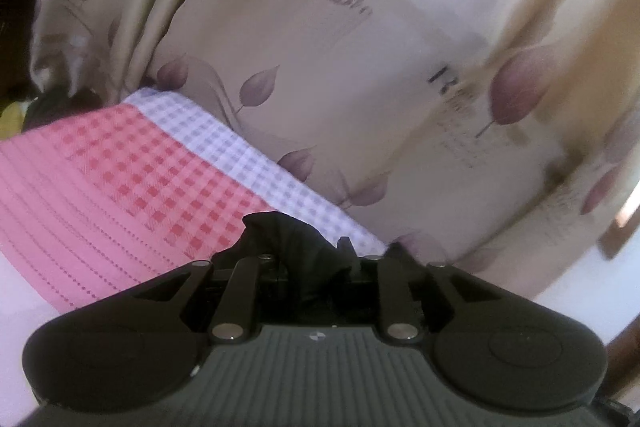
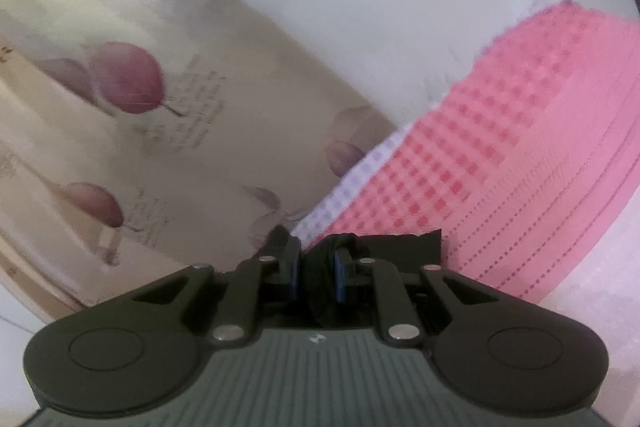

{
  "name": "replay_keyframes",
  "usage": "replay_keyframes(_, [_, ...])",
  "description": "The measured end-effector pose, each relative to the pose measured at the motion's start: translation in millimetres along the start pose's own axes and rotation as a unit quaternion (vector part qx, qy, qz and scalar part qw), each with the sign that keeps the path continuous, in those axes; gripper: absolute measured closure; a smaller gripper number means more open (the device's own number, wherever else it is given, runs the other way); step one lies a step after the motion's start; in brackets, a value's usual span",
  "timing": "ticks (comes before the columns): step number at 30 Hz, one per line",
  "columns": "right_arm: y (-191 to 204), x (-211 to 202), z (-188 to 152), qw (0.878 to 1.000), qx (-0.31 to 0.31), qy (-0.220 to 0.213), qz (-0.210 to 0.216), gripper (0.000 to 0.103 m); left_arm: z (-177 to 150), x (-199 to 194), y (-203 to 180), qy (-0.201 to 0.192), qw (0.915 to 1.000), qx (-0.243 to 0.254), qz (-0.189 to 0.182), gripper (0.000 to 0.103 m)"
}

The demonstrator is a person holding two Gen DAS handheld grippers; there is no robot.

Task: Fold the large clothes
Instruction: 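Fold the held jacket edge over the body with both grippers and release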

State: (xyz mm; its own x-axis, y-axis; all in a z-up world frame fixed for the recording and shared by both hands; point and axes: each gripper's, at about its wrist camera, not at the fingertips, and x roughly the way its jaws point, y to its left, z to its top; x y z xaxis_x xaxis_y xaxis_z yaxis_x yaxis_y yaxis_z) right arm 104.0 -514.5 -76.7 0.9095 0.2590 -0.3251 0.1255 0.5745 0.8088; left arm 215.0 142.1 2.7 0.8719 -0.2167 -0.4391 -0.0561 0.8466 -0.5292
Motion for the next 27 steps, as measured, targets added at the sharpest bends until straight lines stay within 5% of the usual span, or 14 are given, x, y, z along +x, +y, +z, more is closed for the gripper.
replay_keyframes(4, [-12, 20, -3, 1.000, 0.008, 0.004, -0.009, 0.084, -9, 16, -4, -0.006, 0.9992, 0.037, 0.010, 0.074])
replay_keyframes(7, [-21, 29, -7, 1.000, 0.024, 0.005, -0.008, 0.071, -14, 22, -1, -0.008, 0.9995, 0.031, 0.001, 0.057])
replay_keyframes(10, [-29, 27, -10, 0.998, 0.054, -0.008, 0.005, 0.023, -17, 22, -1, -0.017, 0.9996, 0.023, -0.003, 0.023])
replay_keyframes(12, [-29, 18, -12, 0.997, 0.062, -0.032, 0.016, 0.014, -20, 15, -4, -0.056, 0.9977, 0.035, 0.018, 0.000])
replay_keyframes(14, [-24, 8, -13, 0.997, 0.053, -0.051, 0.022, 0.014, -21, 8, -8, -0.086, 0.9944, 0.055, 0.027, 0.000])
replay_keyframes(19, [20, 5, -27, 0.997, -0.073, -0.033, 0.019, 0.019, -24, 10, -19, -0.061, 0.9956, 0.071, 0.003, 0.011])
replay_keyframes(21, [50, 21, -40, 0.987, -0.160, -0.003, -0.009, 0.049, -30, 18, -36, -0.029, 0.9931, 0.113, -0.012, 0.043])
replay_keyframes(24, [79, 53, -59, 0.967, -0.250, 0.040, -0.037, 0.058, -43, 36, -67, 0.011, 0.9827, 0.184, -0.016, 0.078])
replay_keyframes(27, [99, 86, -74, 0.941, -0.327, 0.059, -0.068, 0.058, -54, 56, -90, 0.021, 0.9673, 0.252, -0.016, 0.078])
